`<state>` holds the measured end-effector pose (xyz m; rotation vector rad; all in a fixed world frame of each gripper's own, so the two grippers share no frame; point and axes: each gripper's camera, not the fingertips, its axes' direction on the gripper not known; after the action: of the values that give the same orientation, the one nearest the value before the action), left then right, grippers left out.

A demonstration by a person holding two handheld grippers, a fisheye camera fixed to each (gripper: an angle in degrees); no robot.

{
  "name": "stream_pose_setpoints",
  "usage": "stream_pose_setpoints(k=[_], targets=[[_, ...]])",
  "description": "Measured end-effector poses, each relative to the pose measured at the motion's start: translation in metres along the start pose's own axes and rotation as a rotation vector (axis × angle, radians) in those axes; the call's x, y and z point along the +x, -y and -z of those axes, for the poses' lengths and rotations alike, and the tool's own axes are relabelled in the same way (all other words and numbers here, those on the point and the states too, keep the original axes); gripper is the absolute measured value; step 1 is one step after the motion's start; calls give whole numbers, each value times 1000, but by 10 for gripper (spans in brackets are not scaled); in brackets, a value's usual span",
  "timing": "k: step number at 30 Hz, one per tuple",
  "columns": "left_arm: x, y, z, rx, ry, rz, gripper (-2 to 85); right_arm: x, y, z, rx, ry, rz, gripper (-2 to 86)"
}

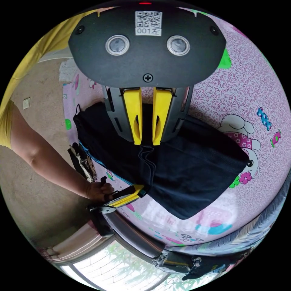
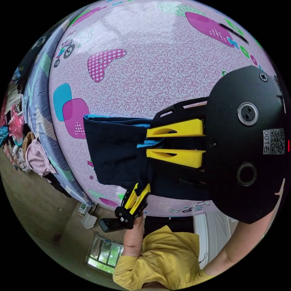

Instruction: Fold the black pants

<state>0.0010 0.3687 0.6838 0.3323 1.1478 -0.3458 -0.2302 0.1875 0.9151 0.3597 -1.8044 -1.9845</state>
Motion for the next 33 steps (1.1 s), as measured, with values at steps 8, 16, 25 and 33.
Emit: stream_pose_setpoints(k=[8,16,25,33], targets=[[-2,-1,22,-8,-111,-91,51,-20,-8,35,-62,75,36,82],[-3,27,41,55,-112,-112,5,-19,-19,76,81,134,9,52],[-3,51,14,31,-81,-5,-13,-20,-32,52,81,3,-52,9],[1,42,-5,-109,26,34,-15,-16,-44,9,-100,-76,-64,2]])
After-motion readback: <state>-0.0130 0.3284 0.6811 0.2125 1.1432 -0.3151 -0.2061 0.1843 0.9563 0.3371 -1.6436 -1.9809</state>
